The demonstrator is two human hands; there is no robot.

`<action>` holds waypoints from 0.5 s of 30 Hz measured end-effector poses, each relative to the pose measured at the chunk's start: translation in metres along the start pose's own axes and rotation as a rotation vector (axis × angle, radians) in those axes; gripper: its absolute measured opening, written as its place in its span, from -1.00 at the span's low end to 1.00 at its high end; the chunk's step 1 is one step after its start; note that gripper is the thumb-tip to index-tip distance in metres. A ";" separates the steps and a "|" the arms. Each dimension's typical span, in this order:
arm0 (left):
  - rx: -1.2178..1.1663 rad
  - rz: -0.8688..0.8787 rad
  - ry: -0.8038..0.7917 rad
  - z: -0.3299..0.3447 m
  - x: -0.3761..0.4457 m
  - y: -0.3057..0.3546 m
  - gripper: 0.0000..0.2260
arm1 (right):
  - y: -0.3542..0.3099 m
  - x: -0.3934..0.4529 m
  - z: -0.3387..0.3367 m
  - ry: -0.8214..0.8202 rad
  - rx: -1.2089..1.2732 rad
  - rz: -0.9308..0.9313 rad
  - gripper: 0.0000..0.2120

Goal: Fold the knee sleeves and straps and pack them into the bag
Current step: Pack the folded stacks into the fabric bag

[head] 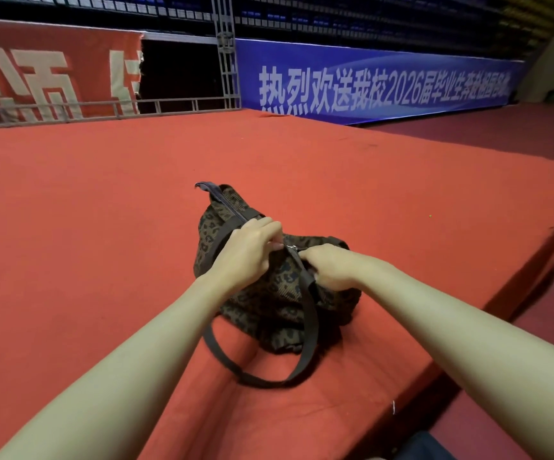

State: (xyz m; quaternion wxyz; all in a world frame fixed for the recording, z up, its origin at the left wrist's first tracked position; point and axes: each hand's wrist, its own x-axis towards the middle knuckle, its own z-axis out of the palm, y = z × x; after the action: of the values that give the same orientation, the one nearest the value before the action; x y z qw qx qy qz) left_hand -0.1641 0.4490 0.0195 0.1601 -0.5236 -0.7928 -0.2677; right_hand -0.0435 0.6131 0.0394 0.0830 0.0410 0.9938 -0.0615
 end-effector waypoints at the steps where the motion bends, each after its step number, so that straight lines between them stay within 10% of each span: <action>1: -0.003 -0.003 0.008 0.001 0.000 0.001 -0.78 | 0.002 0.000 0.000 -0.038 0.011 -0.007 -0.74; 9: -0.032 -0.030 -0.058 -0.005 0.001 -0.003 -0.76 | 0.025 -0.046 -0.039 -0.292 0.452 0.113 -0.67; 15: -0.080 -0.036 -0.059 -0.010 -0.004 -0.001 -0.79 | 0.018 -0.044 -0.030 0.187 0.225 0.127 -0.70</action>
State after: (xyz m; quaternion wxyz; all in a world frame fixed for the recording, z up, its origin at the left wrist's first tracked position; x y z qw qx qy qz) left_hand -0.1636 0.4397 0.0257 0.1105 -0.5228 -0.7953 -0.2863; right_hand -0.0031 0.6314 0.0747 -0.0113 0.1183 0.9795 -0.1629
